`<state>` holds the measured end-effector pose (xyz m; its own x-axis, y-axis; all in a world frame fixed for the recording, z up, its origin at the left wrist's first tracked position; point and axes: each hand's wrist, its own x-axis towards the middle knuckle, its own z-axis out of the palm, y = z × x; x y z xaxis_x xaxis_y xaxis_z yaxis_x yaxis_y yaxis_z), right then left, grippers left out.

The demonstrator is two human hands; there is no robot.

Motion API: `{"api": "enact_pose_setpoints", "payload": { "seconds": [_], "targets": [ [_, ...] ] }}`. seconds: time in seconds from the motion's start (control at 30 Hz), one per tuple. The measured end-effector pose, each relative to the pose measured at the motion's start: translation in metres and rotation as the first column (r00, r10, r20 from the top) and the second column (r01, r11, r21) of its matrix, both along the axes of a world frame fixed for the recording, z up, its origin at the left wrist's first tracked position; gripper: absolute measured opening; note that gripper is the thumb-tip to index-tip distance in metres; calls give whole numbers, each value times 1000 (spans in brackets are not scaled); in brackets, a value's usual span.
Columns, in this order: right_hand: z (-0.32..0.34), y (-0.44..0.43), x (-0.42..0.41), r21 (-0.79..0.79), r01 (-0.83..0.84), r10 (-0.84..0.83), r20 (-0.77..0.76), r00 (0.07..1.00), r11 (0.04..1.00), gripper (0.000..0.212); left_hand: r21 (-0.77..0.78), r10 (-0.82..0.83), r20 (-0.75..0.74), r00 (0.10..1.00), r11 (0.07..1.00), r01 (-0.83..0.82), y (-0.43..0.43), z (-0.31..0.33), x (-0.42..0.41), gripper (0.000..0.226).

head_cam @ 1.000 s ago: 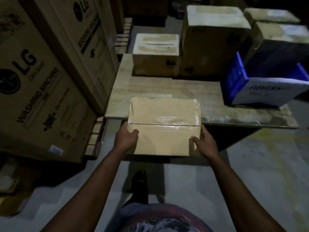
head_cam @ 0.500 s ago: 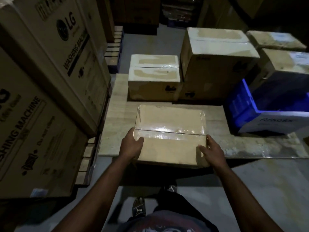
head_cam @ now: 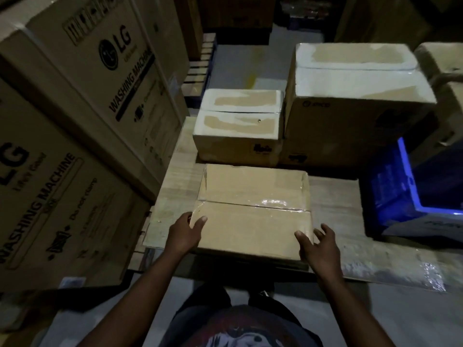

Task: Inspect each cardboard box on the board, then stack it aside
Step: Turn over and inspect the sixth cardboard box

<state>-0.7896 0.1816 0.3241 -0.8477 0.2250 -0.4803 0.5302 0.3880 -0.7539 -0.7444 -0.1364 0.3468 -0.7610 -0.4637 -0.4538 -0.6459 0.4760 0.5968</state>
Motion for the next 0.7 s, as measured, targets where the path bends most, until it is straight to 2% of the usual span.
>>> {"api": "enact_pose_setpoints", "payload": {
  "seconds": [0.07,0.13,0.27,0.37,0.43,0.5,0.53,0.6,0.63,0.7],
  "targets": [
    [-4,-3,6,47,-31,31,-13,999,998,52,3,13,37,999,1000,-13,7,-2,5,55],
    [-5,-7,8,80,-68,72,-55,996,995,38,-14,46,16,999,999,-46,13,-3,5,59],
    [1,-9,6,95,-67,74,-72,995,993,36,-2,57,4,998,998,-57,11,-2,3,59],
    [12,-7,3,35,-68,71,-98,993,997,37,47,68,6,998,997,-68,5,8,2,56],
    [24,-6,0,-34,-42,37,-131,991,999,29,150,119,-29,992,982,-114,2,19,-1,53],
    [38,-4,-6,-101,10,-26,-158,987,995,15,265,168,-131,977,956,-129,0,34,-1,57],
    [46,-5,-8,-129,35,-57,-167,984,991,14,286,171,-192,966,952,-111,-1,40,-1,60],
    [64,-7,-12,-164,41,-72,-189,979,986,30,281,159,-303,940,957,-71,-5,51,-1,61],
    [72,-8,-12,-178,36,-73,-206,976,983,38,272,152,-345,926,961,-56,-6,55,-2,56],
    [86,-8,-13,-206,7,-62,-265,962,979,40,240,136,-393,909,970,-41,-10,61,-5,44]
  ]
}}
